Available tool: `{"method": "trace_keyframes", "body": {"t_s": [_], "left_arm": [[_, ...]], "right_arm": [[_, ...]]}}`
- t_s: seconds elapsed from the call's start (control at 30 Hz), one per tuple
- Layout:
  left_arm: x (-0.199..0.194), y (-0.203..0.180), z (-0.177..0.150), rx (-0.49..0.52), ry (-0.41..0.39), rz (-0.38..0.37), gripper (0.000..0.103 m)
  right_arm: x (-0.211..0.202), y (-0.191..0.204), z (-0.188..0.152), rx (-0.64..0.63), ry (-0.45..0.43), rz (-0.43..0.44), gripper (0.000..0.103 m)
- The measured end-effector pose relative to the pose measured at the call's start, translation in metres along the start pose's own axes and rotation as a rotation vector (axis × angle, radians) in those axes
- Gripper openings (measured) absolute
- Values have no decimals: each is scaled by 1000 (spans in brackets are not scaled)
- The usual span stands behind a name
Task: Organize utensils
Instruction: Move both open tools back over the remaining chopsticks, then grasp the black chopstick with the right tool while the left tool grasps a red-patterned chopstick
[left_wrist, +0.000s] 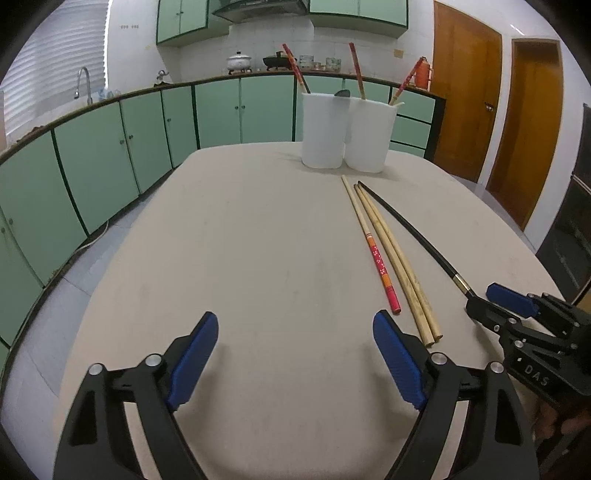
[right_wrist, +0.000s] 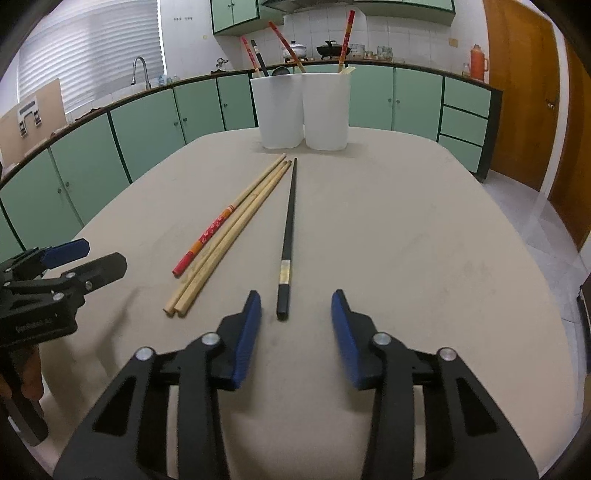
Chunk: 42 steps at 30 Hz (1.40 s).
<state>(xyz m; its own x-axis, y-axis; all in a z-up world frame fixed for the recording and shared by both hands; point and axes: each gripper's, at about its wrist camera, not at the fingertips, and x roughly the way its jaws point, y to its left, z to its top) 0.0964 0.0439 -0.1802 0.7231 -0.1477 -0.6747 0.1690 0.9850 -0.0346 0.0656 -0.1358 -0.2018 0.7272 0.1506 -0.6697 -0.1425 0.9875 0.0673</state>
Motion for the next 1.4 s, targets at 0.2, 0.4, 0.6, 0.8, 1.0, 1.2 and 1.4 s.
{"method": "trace_keyframes", "body": {"t_s": [0.2, 0.4, 0.6, 0.8, 1.0, 1.2, 1.4], "left_arm": [[3, 0, 1, -17, 5, -11, 84], [4, -4, 2, -18, 3, -21, 84], [6, -13, 7, -11, -1, -34, 84], [14, -25, 8, 1, 19, -44, 81], [26, -37, 8, -1, 57, -57, 76], [32, -41, 10, 6, 62, -44, 67], [34, -46, 11, 18, 64, -36, 54]], "right_arm": [[3, 7, -2, -37, -17, -31, 25], [4, 11, -4, -64, -27, -42, 6], [3, 5, -2, -40, -22, -33, 6], [-4, -16, 3, 28, -25, -67, 6], [-17, -32, 12, 50, -50, -87, 6], [-20, -33, 12, 46, -54, -76, 6], [-20, -37, 11, 63, -52, -67, 6]]}}
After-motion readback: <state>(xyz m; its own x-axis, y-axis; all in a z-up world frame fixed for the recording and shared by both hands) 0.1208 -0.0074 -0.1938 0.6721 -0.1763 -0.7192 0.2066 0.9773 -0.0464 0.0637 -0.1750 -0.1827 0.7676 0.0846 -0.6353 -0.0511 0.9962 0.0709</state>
